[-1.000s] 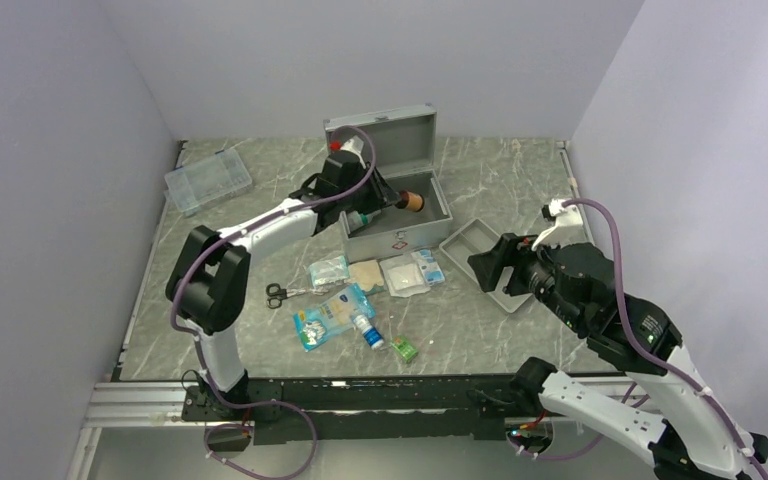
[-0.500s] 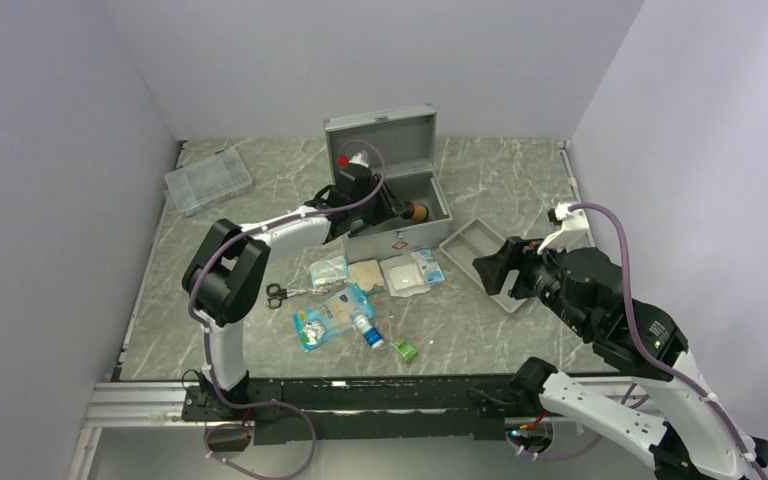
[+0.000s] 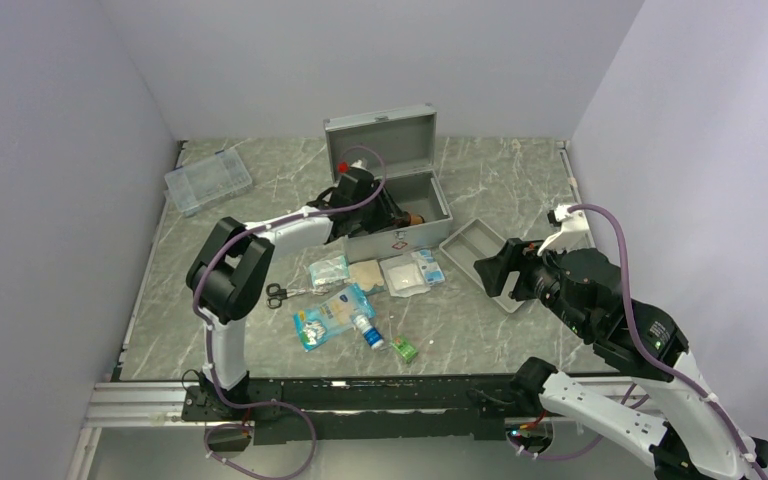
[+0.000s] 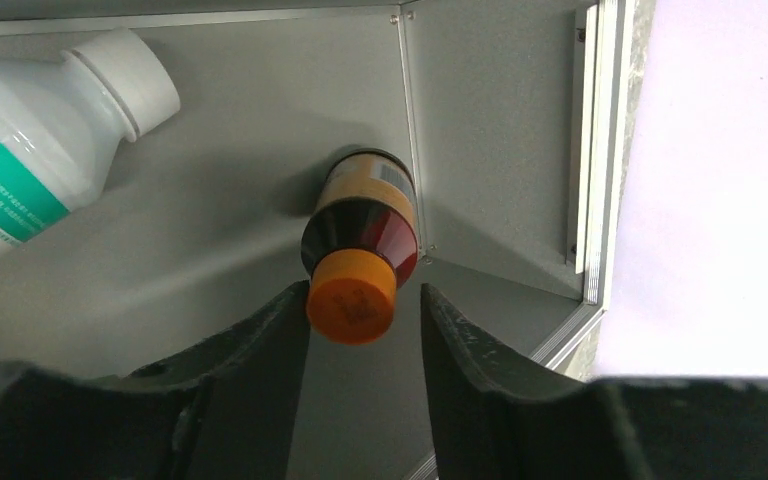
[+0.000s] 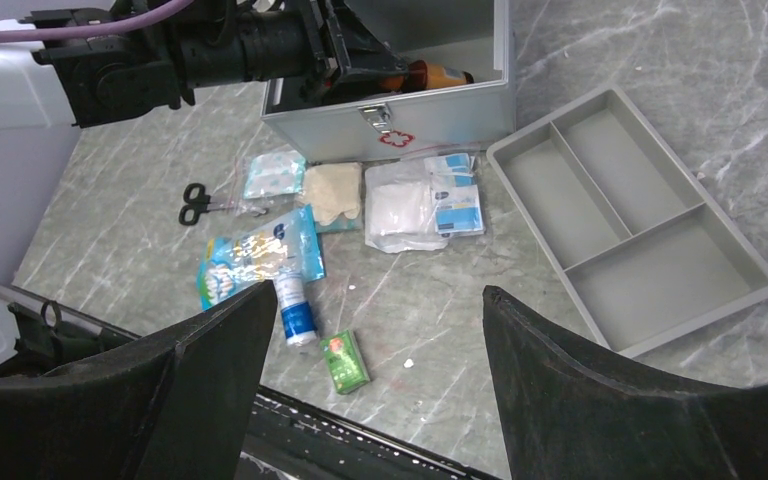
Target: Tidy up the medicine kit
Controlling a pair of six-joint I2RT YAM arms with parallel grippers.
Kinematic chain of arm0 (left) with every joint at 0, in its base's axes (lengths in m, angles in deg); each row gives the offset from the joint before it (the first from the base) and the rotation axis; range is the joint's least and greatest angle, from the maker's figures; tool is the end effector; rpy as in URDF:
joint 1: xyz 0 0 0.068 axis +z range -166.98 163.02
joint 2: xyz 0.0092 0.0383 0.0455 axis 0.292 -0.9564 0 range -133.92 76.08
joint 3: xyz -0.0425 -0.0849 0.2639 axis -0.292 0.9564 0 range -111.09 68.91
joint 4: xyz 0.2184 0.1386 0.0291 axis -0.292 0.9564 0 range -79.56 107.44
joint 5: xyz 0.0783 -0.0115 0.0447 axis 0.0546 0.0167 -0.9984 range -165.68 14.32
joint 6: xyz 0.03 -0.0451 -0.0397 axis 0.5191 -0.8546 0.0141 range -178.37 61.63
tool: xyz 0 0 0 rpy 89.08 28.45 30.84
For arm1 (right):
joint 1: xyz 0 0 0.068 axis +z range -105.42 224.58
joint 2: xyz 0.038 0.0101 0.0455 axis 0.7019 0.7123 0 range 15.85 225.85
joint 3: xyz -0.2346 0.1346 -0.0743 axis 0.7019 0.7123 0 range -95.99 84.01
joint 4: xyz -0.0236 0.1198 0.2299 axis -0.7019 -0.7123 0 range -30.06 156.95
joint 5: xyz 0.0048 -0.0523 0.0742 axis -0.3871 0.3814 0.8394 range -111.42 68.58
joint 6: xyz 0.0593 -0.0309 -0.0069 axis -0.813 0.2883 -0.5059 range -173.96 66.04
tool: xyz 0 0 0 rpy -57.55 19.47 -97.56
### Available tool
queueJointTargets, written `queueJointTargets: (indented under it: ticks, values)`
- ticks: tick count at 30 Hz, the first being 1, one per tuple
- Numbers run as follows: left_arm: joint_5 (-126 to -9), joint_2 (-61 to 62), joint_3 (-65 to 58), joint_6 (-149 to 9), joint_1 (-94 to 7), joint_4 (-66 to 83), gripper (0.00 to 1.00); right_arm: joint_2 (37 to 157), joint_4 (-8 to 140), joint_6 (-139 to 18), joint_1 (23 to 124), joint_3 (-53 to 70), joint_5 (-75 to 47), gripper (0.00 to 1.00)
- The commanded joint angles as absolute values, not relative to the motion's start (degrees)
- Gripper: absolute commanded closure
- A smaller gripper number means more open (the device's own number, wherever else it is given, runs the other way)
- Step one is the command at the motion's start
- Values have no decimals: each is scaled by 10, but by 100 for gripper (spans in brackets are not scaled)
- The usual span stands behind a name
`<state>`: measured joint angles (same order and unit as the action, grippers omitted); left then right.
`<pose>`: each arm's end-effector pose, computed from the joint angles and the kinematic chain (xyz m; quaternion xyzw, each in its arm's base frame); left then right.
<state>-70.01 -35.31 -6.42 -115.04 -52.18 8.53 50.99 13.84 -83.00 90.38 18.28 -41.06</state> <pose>0.3703 -0.2676 0.2003 -0.1415 0.8714 -0.3665 0.2939 0.0770 0.0533 0.3980 -0.0257 0.8244 0.2200 0.5209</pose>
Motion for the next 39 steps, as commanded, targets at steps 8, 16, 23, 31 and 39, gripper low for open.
queueJointTargets:
  ticks: [8, 16, 23, 31, 39]
  values:
    - [-715, -321, -114, -1134, -524, 153, 32, 511, 148, -833, 906, 175, -419, 21]
    - [-712, -320, -170, -1104, -527, 237, 1, 517, 153, -833, 906, 181, -412, 21]
    - [-755, -300, -222, -1068, -533, 335, 1, 527, 154, -834, 906, 182, -408, 21]
    - [-781, -256, -247, -1033, -539, 396, 1, 538, 174, -840, 905, 204, -379, 20]
    - [-808, -193, -266, -980, -548, 451, 1, 561, 207, -859, 905, 260, -361, 17]
